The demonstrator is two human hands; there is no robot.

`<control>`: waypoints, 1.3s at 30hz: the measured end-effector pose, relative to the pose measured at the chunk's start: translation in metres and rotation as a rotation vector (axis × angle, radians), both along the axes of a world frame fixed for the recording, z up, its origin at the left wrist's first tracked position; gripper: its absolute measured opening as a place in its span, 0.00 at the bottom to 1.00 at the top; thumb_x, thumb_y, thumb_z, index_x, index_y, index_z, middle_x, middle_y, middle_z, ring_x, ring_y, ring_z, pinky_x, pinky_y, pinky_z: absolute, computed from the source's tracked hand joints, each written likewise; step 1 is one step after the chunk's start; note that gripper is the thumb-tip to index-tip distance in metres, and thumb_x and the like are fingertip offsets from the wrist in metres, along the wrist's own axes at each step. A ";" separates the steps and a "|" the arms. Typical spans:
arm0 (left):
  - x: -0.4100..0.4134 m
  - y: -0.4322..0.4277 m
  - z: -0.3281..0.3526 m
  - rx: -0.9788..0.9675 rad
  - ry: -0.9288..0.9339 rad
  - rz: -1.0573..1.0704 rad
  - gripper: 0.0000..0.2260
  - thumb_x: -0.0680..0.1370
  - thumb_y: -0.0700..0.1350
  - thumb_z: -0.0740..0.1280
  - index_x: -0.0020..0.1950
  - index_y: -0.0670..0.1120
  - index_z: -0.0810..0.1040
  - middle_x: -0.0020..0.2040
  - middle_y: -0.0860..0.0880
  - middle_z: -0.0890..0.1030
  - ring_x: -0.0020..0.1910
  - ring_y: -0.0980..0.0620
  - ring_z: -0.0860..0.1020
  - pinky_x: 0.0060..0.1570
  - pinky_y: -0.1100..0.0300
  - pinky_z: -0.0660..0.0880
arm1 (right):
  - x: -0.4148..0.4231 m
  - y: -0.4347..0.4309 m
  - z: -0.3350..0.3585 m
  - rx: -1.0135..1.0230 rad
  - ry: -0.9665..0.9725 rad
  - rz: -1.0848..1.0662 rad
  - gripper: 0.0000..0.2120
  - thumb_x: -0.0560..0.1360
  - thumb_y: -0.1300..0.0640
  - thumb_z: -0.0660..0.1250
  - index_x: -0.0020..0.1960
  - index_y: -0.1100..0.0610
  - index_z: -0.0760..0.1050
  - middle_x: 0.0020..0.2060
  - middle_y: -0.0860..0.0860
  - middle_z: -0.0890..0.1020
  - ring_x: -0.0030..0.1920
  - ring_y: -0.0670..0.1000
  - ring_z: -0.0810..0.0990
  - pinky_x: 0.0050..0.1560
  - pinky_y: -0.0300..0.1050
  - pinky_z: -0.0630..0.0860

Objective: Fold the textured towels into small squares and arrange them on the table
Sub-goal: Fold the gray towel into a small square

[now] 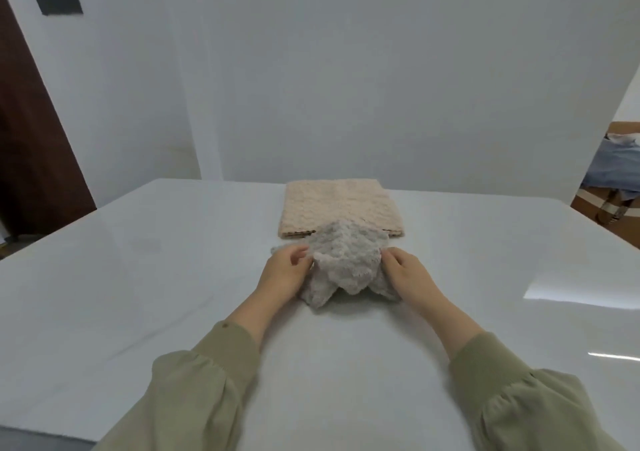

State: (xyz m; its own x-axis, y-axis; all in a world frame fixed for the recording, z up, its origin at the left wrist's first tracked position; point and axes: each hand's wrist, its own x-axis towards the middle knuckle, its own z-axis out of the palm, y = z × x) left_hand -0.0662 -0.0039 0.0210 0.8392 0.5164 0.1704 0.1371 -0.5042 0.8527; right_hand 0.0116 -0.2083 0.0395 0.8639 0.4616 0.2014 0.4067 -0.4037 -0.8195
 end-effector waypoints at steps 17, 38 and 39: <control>-0.015 0.005 -0.013 0.345 0.126 -0.263 0.14 0.75 0.49 0.69 0.60 0.48 0.80 0.58 0.53 0.78 0.58 0.56 0.75 0.57 0.64 0.68 | 0.012 -0.019 -0.009 -0.323 -0.138 0.045 0.12 0.74 0.49 0.68 0.55 0.53 0.80 0.45 0.48 0.83 0.44 0.47 0.80 0.50 0.41 0.75; 0.016 0.007 -0.023 0.649 0.030 -0.084 0.15 0.79 0.52 0.61 0.64 0.50 0.76 0.64 0.53 0.75 0.65 0.52 0.66 0.66 0.57 0.62 | 0.062 -0.022 -0.032 -0.525 -0.501 -0.323 0.16 0.78 0.53 0.60 0.62 0.56 0.75 0.56 0.56 0.79 0.58 0.58 0.73 0.59 0.52 0.66; 0.015 0.005 -0.022 0.627 0.025 -0.113 0.17 0.80 0.53 0.60 0.66 0.50 0.74 0.67 0.52 0.73 0.67 0.52 0.65 0.68 0.56 0.60 | 0.063 -0.022 -0.032 -0.477 -0.473 -0.338 0.16 0.79 0.53 0.59 0.62 0.57 0.75 0.56 0.57 0.79 0.58 0.58 0.72 0.58 0.52 0.67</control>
State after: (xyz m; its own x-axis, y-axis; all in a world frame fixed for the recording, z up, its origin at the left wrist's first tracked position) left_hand -0.0512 0.0012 -0.0007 0.8903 0.2332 0.3910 0.0702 -0.9189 0.3882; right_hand 0.0747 -0.2301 0.0079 0.8450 0.3168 0.4308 0.4630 -0.8366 -0.2929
